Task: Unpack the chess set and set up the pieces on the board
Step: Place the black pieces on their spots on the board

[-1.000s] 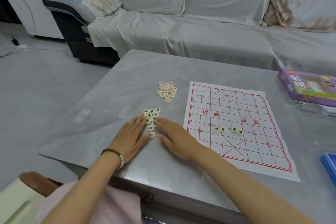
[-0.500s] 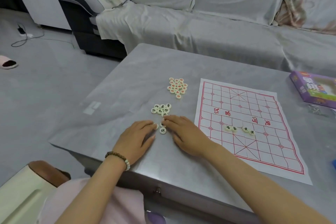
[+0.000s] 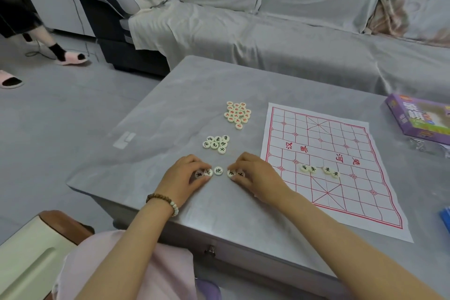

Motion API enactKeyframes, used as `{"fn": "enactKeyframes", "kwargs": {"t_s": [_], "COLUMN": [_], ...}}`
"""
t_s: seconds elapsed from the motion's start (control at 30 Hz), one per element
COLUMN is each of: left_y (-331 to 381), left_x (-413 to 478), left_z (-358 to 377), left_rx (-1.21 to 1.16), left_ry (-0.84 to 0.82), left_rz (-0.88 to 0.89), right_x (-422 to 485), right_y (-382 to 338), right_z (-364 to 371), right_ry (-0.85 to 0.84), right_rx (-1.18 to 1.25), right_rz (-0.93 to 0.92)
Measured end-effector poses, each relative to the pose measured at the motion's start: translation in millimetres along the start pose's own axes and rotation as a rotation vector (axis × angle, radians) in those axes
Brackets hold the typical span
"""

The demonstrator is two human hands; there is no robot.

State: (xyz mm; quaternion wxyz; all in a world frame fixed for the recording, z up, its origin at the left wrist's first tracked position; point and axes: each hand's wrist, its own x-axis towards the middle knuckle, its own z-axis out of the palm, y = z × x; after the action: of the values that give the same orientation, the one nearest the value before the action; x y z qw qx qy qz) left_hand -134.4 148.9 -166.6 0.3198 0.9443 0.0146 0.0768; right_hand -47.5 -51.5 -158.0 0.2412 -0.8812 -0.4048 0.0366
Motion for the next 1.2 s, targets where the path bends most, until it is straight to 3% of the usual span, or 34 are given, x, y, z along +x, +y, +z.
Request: {"fn": "enactKeyframes", "kwargs": {"t_s": [0.13,0.3,0.53,0.77,1.0,1.2], "left_y": [3,38,112,166,174,150], "left_x": [-7,-1,34,67,72,63], "left_z": [-6,-3,50,103,127,100], "left_rx": [-0.071,-0.171,-0.162,-0.005,0.096,0.015], "left_ry": [0.002,0.131,-0.066,-0.220,-0.251,-0.120], "left_rz": [-0.015,0.019,0.110,0.163,0.175,0.176], "right_x": [-5,-28,-89,-131,-135,-137], "right_y": [-5,2,61,105,112,104], "right_z": [-2,-24,-74,-96,-84,-82], "right_ry": [0.001,0.154,0.277,0.251,0.146,0.295], "right_rx": [0.073,0.180,0.102,-0.021,-0.026,0.021], "right_rz": [0.009,0.074,0.315,0.451,0.491,0.403]}}
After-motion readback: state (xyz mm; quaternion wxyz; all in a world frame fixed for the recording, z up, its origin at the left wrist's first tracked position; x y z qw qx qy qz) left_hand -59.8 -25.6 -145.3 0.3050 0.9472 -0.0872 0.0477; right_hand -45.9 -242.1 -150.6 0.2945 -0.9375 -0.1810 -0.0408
